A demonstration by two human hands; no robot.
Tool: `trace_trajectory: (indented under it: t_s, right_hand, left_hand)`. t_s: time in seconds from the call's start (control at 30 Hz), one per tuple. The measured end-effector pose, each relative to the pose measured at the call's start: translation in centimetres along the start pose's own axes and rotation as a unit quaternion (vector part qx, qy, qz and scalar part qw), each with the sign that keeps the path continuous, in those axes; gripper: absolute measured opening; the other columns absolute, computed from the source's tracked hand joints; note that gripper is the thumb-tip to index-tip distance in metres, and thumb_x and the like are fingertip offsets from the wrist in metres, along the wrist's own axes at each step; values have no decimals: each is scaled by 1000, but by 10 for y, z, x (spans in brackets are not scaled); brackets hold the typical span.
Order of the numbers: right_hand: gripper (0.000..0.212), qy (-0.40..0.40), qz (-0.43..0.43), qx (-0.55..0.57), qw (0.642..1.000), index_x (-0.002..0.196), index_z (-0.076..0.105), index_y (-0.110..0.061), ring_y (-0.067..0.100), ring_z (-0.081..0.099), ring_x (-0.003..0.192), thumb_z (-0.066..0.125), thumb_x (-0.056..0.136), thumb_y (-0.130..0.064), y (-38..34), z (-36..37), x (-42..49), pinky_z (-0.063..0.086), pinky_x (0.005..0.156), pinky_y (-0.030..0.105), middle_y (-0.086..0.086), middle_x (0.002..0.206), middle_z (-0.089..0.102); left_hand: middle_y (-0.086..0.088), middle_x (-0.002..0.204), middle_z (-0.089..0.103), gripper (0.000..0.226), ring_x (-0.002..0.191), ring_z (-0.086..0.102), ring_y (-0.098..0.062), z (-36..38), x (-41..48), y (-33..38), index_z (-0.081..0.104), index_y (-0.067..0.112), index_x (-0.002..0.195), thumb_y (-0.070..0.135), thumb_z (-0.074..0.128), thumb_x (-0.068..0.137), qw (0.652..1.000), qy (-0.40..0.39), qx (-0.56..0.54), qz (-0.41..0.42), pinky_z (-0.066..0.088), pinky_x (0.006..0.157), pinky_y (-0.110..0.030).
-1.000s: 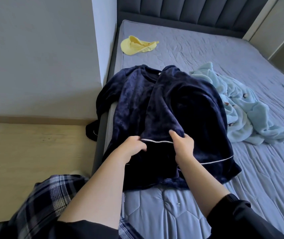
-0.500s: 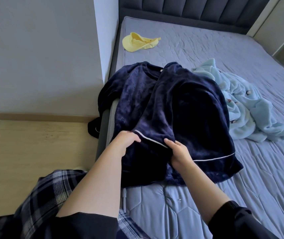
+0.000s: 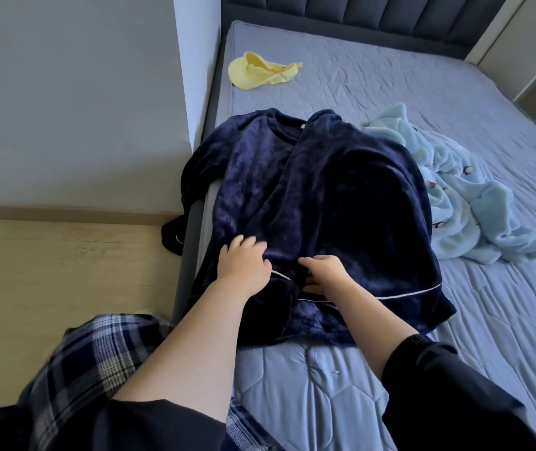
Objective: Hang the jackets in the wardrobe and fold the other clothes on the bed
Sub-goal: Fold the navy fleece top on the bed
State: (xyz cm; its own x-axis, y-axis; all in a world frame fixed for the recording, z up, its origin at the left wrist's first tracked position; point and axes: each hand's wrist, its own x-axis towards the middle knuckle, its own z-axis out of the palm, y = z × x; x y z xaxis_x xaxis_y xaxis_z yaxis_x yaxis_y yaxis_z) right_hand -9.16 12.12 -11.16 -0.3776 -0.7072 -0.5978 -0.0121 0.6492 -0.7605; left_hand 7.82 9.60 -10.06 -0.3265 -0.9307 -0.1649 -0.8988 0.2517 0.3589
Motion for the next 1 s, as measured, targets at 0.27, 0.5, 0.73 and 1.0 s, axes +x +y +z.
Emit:
trace_trajectory:
  t_s: [0.27,0.5,0.73,1.0]
  right_hand:
    - [22,120,-174,-239,948,104,59,-12,23,65,74,53,84,-15,-17,-22,33,52,66,32,3,82,66]
    - [44,90,-245,-68,963,133,52,-25,16,58,104,53,90,-17,-90,-31,74,48,93,27,5,129,53]
    - [58,67,-199,16,978,140,45,-13,20,55,114,62,86,-26,-168,-50,118,44,92,30,6,134,55]
    - [74,291,-141,-403,856,149,19,-14,37,18,139,52,84,-23,-189,-93,126,21,114,46,19,152,17]
  left_hand:
    - [0,161,3,57,146,-14,-28,22,0,-3,16,25,152,48,25,100,995,-22,91,-40,-3,114,-58]
    - [-5,161,3,59,147,-11,-29,28,27,19,10,24,152,47,26,100,997,31,47,52,0,116,-53]
    - [-4,161,-3,62,147,-13,-27,38,61,23,-4,30,152,49,24,100,997,10,35,64,-1,116,-54]
    - [-5,160,-9,64,146,-17,-27,47,79,32,-2,27,152,56,18,98,989,-13,87,119,-3,115,-53]
